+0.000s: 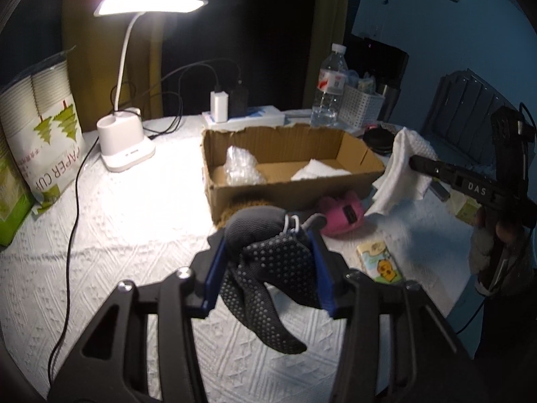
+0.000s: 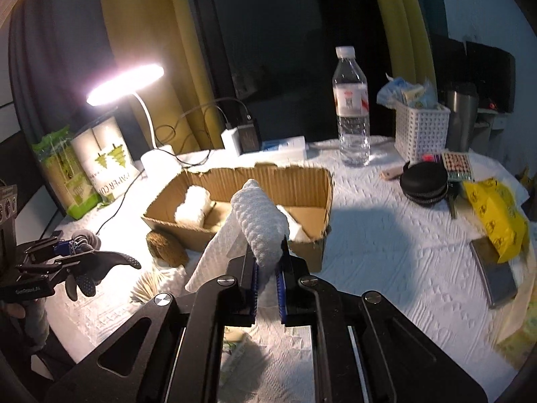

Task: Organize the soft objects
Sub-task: 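Lower the glove into the box with the left gripper while the right gripper places the towel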

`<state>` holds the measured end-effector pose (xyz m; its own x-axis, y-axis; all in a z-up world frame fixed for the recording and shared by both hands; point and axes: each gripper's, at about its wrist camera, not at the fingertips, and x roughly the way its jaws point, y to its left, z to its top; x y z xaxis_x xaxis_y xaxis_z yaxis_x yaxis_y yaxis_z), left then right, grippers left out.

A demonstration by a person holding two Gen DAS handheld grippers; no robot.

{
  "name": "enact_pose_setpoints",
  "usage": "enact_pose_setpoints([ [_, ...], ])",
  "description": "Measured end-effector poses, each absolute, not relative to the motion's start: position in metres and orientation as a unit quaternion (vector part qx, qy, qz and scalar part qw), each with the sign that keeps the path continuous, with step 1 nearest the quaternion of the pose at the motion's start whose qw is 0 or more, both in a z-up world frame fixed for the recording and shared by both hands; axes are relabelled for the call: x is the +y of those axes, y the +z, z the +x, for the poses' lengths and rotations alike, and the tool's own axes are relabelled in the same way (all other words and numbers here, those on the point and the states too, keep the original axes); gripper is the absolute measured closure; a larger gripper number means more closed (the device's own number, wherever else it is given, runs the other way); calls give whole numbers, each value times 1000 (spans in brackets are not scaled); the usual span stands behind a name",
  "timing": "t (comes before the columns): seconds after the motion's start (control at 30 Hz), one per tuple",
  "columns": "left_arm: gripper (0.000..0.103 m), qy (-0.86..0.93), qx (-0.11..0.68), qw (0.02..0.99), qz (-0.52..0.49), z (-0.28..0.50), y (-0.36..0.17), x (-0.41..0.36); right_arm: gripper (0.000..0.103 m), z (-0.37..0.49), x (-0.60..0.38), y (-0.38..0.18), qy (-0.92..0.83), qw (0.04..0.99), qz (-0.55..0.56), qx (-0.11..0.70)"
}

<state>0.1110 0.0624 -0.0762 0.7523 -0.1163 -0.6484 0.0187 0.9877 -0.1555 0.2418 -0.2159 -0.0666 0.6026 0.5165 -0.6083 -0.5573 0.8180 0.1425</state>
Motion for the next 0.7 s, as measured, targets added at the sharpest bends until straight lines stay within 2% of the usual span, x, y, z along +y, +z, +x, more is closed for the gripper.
enact_pose_setpoints([
  [0.7, 53, -47, 306, 950, -49, 195, -44, 26, 93, 284, -218, -41, 346, 896, -12, 277],
])
